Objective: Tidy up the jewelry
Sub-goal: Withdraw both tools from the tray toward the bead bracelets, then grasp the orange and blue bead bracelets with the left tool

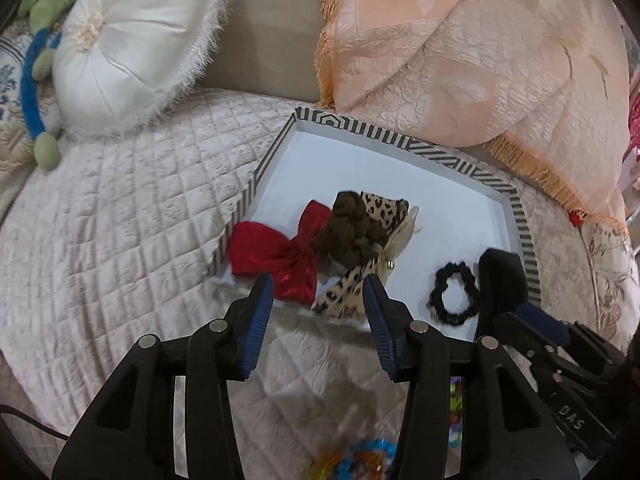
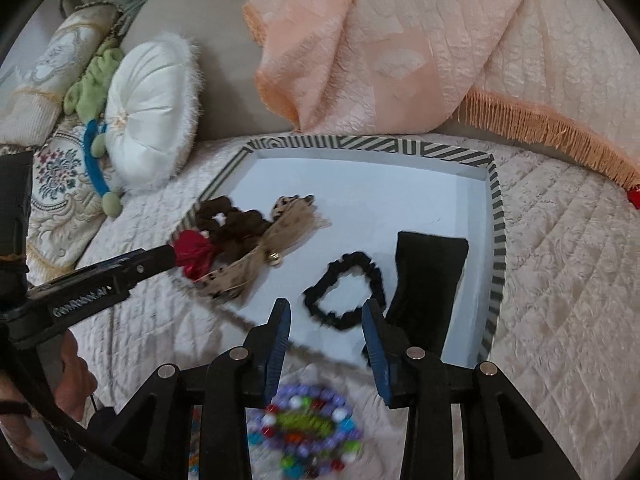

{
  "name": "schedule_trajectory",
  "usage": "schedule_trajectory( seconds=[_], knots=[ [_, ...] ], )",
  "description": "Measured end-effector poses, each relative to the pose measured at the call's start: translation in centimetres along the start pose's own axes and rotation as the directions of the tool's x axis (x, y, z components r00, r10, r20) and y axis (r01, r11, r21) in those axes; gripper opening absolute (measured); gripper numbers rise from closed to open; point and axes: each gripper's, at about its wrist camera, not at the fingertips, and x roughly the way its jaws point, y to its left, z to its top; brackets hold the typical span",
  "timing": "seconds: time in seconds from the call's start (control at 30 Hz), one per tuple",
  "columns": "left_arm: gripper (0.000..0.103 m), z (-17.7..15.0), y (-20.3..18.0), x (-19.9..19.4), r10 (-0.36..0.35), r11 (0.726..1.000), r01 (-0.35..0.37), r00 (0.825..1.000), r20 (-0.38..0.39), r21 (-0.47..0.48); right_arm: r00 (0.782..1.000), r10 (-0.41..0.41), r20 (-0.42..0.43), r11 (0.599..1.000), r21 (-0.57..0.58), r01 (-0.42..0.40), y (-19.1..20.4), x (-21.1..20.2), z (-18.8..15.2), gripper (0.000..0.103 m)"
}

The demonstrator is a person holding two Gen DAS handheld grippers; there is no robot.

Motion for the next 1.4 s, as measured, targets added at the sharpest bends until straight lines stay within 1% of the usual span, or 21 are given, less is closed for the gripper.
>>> schedule_trajectory(
  seconds=[0.17,0.3,0.43,0.8,0.87,0.93,0.97,1.07,1.2,1.27,1.4],
  knots=[
    [0.046,-1.9,-0.4,-2.3,0.018,1.000,-0.019,1.000,0.023,0.023,1.000,0.010,0.003,1.000,-0.013,-0.010,1.2,-2.0,-1.8,0.036],
    [0.046,-3.4,-0.5,-4.2,0.031,0.999,-0.033,0.999,0.043,0.030,1.000,0.026,0.015,1.000,0.003,-0.026,1.6,-3.5,-3.3,0.037],
    [0.046,-4.6,-0.8,-5.7,0.044,0.998,-0.047,0.997,0.057,0.044,0.999,0.020,0.024,1.000,0.001,-0.020,2.0,-5.0,-4.4,0.038],
    [0.046,-7.6,-1.2,-9.6,0.026,0.997,-0.031,0.997,0.075,0.070,0.998,0.023,0.054,1.000,-0.001,-0.023,2.6,-8.4,-6.5,0.040],
    [0.047,-8.0,-1.1,-10.1,0.015,0.997,-0.020,0.998,0.068,0.072,0.998,0.025,0.050,1.000,-0.002,-0.025,2.7,-8.7,-7.0,0.040],
    [0.052,-8.4,-1.0,-10.3,-0.004,0.997,0.000,0.999,0.054,0.073,0.998,0.029,0.047,1.000,-0.003,-0.029,2.8,-8.9,-7.5,0.040],
    [0.053,-8.7,-0.9,-10.4,-0.022,0.997,0.019,0.999,0.044,0.071,0.999,0.030,0.045,1.000,-0.005,-0.030,2.9,-9.0,-7.8,0.040],
    [0.054,-9.2,-0.8,-10.7,-0.035,0.997,0.032,0.999,0.035,0.075,0.999,0.035,0.031,0.999,-0.014,-0.034,3.1,-9.1,-8.6,0.041],
    [0.054,-10.0,-0.3,-10.4,-0.066,0.995,0.066,0.998,-0.006,0.072,0.999,0.043,0.011,0.999,-0.017,-0.043,3.1,-8.7,-9.6,0.041],
    [0.054,-10.7,-0.1,-9.8,-0.068,0.995,0.070,0.997,-0.029,0.075,0.999,0.049,-0.005,0.999,-0.016,-0.049,3.0,-8.2,-10.0,0.041],
    [0.054,-12.0,0.7,-8.2,-0.040,0.996,0.045,0.996,-0.074,0.075,0.996,0.075,-0.043,0.997,-0.025,-0.076,3.4,-6.8,-10.9,0.041]
  ],
)
